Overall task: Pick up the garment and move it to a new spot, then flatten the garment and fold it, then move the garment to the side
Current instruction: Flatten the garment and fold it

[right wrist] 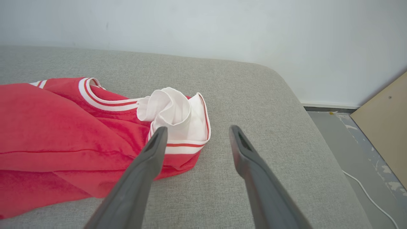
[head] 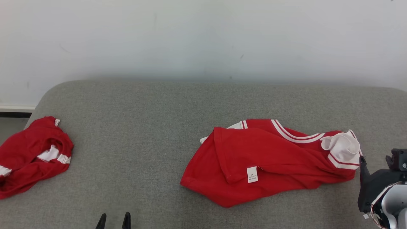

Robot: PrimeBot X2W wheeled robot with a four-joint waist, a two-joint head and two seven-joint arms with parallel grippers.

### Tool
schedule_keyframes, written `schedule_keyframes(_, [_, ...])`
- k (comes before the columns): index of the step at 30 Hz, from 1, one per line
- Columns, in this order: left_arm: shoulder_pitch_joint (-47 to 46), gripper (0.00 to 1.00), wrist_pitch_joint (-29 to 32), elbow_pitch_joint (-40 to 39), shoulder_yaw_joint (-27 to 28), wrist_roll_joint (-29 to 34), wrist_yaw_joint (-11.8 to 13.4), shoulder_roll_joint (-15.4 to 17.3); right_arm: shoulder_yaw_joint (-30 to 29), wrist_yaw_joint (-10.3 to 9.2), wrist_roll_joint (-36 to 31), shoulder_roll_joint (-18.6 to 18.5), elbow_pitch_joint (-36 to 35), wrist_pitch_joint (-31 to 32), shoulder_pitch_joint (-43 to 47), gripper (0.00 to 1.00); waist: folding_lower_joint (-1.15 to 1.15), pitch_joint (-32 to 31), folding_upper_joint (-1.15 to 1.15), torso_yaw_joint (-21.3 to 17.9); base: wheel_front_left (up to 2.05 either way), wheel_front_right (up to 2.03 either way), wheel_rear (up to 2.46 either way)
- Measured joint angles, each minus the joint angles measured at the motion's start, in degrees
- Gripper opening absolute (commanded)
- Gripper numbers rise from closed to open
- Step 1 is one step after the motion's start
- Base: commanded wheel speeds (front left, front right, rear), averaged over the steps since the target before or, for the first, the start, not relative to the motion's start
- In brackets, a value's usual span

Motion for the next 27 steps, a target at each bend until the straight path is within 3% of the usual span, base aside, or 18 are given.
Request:
schedule_keyframes(11, [-0.5,1.00,0.0,0.3,-2.6,-0.3,0.0,0.5,2.5,0.00,-6.1,-1.5,8.2,7.1,-7.8,1.00,0.00,0.1,0.00,1.4,0.00,0.00,0.00])
schedule_keyframes(27, [-1.6,1.00,0.0,0.4,-3.4,-0.7,0.0,0.9,-0.2,0.00,-11.9,-3.0,17.0,8.8,-15.5,1.00,0.01,3.4,0.00,5.4,0.00,0.00,0.00])
